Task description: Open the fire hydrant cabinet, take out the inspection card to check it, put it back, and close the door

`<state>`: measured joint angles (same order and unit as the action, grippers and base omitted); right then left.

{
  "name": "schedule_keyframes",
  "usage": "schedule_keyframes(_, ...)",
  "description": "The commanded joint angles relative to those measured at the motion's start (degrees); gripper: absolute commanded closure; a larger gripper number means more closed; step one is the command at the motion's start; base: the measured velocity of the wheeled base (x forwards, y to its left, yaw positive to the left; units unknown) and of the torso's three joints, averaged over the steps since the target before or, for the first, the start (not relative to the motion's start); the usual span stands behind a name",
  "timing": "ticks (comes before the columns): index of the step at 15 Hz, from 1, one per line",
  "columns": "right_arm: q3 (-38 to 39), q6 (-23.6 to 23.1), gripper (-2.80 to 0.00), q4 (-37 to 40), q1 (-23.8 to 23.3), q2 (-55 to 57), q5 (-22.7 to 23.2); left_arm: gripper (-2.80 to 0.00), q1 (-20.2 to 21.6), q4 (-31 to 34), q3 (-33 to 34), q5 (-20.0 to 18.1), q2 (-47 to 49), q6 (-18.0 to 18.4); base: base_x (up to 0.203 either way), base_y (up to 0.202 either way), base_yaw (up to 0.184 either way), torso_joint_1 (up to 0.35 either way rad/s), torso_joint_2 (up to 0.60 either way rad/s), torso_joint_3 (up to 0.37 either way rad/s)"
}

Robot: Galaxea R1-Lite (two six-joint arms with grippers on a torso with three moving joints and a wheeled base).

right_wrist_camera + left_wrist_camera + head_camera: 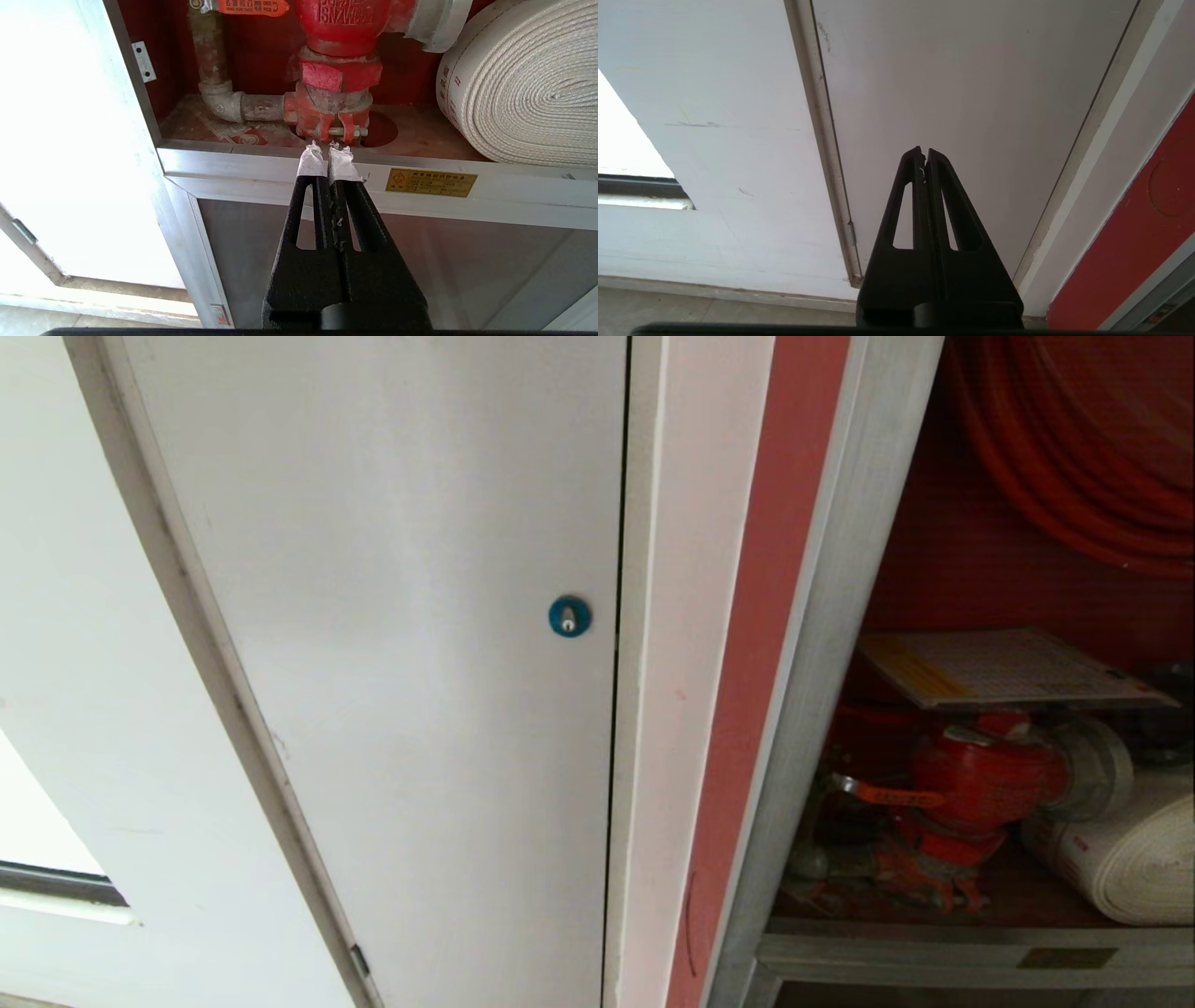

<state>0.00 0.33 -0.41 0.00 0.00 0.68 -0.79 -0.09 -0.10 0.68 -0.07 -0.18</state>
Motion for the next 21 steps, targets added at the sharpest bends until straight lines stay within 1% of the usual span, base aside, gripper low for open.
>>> schedule_keyframes(1, 0.26, 0.02, 0.00, -0.02, 0.00, 0.00, 0.02, 0.00, 0.00, 0.00, 0.01, 0.02, 0.07, 0.00, 0.000, 0.000, 0.000, 0.000, 0.00, 0.000)
schedule_keyframes(11, 0.26, 0.02, 0.00, -0.02, 0.00, 0.00, 0.02, 0.00, 0.00, -0.06, 0.01, 0.02, 0.07, -0.08, 0.000, 0.000, 0.000, 0.000, 0.00, 0.000)
schedule_keyframes(13, 0.26, 0.02, 0.00, -0.02, 0.00, 0.00, 0.02, 0.00, 0.00, 0.00, 0.01, 0.02, 0.07, -0.08, -0.136, 0.000, -0.001, 0.010, 0.00, -0.002)
schedule_keyframes(21, 0.26, 0.02, 0.00, -0.02, 0.00, 0.00, 0.02, 0.00, 0.00, 0.00, 0.01, 0.02, 0.07, -0.08, -0.199, 0.000, 0.001, -0.004, 0.00, 0.003)
